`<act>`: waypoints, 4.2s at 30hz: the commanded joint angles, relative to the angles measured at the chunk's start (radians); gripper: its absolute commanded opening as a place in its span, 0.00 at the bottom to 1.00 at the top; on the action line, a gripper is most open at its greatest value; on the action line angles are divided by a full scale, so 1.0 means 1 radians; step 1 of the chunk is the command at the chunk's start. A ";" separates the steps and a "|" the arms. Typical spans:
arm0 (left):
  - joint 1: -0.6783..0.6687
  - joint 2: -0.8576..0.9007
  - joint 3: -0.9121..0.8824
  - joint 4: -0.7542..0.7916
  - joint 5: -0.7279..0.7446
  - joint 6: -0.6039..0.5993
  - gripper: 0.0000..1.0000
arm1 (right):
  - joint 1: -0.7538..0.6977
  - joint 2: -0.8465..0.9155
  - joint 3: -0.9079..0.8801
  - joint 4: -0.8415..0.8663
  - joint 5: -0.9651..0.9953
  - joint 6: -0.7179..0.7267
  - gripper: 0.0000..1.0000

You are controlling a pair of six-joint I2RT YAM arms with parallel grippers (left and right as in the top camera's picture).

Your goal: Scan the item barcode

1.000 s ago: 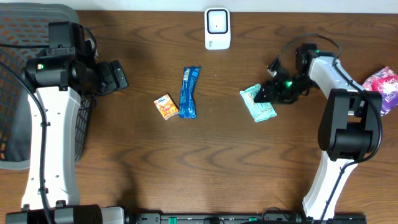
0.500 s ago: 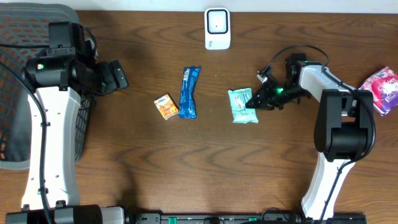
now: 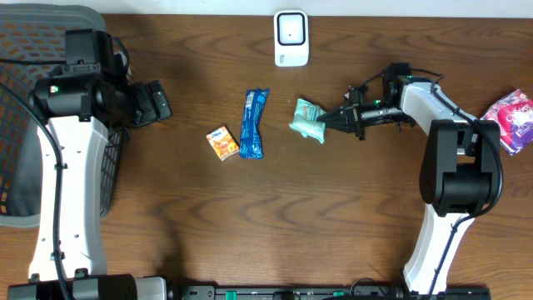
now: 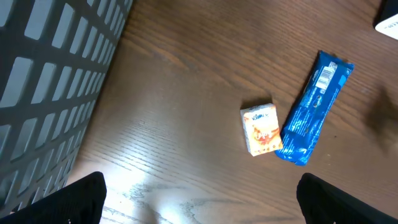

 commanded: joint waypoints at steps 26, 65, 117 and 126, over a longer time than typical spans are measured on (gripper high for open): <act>0.003 0.000 0.002 -0.003 -0.009 0.005 0.98 | 0.106 0.002 0.018 0.056 0.685 0.118 0.88; 0.003 0.000 0.002 -0.003 -0.009 0.005 0.98 | 0.225 -0.018 0.297 0.644 0.749 0.231 0.01; 0.003 0.000 0.002 -0.003 -0.009 0.005 0.98 | -0.005 -0.087 0.459 0.472 1.081 0.090 0.01; 0.003 0.000 0.002 -0.003 -0.009 0.005 0.98 | -0.302 -0.127 0.452 -0.004 1.327 -0.130 0.01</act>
